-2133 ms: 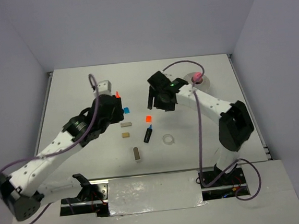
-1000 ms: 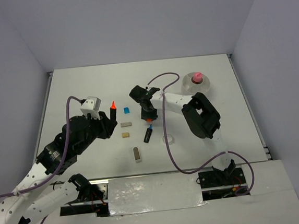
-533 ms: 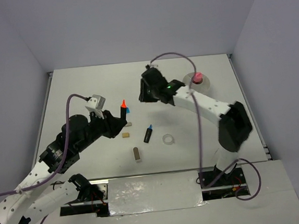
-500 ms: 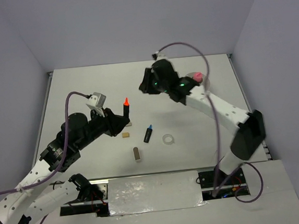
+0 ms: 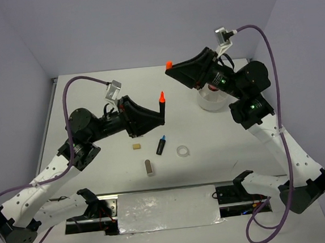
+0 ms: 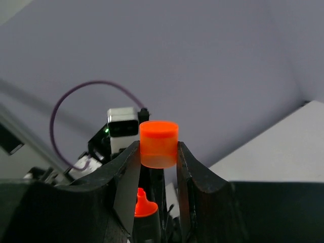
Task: Sort the stationery into containers
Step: Close the pen cap on the pen.
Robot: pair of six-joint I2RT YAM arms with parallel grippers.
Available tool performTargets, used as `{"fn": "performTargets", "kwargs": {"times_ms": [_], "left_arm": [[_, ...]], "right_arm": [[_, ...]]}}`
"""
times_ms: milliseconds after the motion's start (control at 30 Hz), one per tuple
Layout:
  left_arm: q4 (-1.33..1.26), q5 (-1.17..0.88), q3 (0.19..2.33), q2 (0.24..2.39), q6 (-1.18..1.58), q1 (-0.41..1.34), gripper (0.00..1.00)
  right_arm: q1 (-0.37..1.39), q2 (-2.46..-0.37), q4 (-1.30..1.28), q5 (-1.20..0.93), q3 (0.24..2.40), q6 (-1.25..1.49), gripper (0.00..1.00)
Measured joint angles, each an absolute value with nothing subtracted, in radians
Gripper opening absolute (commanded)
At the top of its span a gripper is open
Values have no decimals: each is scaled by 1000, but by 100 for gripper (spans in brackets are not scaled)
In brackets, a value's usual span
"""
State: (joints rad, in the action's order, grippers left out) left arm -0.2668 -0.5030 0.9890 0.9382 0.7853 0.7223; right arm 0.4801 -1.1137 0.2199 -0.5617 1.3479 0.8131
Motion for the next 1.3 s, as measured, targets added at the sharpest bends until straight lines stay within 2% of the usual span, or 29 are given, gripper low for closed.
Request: {"fn": "performTargets", "kwargs": {"times_ms": [200, 467, 1300], "left_arm": [[-376, -606, 1001, 990, 831, 722, 0], [-432, -643, 1001, 999, 853, 722, 0], [-419, -630, 1000, 1030, 864, 721, 0]], "right_arm": [[480, -1134, 315, -716, 1271, 906, 24], [487, -1108, 362, -810, 1231, 920, 25], [492, -1061, 381, -812, 1217, 919, 27]]}}
